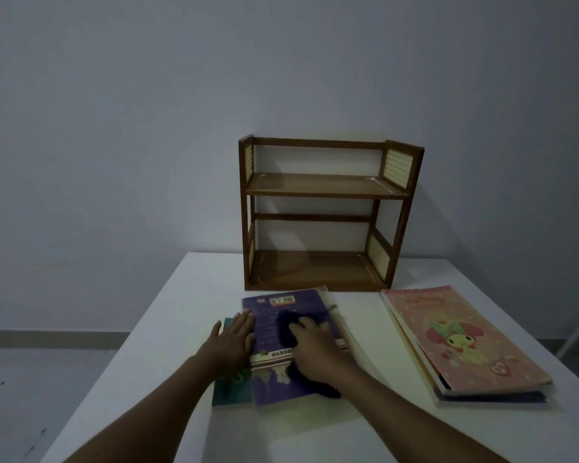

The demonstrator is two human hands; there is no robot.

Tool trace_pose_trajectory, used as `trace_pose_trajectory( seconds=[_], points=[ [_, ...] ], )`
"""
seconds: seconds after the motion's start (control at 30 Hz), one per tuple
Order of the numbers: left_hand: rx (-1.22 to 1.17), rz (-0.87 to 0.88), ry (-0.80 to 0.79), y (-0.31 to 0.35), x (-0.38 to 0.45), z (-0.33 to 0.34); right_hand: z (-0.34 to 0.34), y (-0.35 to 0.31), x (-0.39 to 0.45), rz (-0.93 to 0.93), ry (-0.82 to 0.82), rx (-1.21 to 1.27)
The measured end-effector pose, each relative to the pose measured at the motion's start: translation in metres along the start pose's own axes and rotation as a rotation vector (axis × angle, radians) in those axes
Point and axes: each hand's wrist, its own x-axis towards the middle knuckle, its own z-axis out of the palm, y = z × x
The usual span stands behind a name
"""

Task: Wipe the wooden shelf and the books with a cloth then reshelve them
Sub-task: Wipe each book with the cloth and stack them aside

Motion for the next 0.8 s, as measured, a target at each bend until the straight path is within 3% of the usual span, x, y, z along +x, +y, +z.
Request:
trace_pose_trajectory(
  seconds=[0.17, 0.43, 0.57, 0.63, 0.67, 0.73, 0.8],
  points=[
    [0.023, -0.002, 0.002, 0.000, 0.000, 0.004, 0.015, -0.022, -0.002, -0.135, -0.087, 0.089],
    [0.010, -0.010, 0.028, -0.003, 0.001, 0.010, -0.022, 0.081, -0.003, 0.286, 0.099, 0.015],
    [0.028, -0.037, 0.044, -0.003, -0.007, 0.006, -0.034, 0.119, -0.026, 0.388, 0.022, -0.161],
    [-0.001, -0.062, 0.123, 0.002, -0.017, -0.001, -0.040, 0.119, -0.030, 0.368, -0.041, -0.291],
    [-0.002, -0.067, 0.173, 0.006, -0.021, -0.004, -0.043, 0.113, -0.031, 0.325, 0.007, -0.313],
    [0.009, -0.080, 0.267, 0.016, -0.032, -0.012, -0.048, 0.095, -0.033, 0.210, 0.156, -0.220],
    [-0.032, -0.032, 0.272, 0.020, -0.039, -0.016, -0.049, 0.077, -0.033, 0.209, 0.117, -0.045]
  ],
)
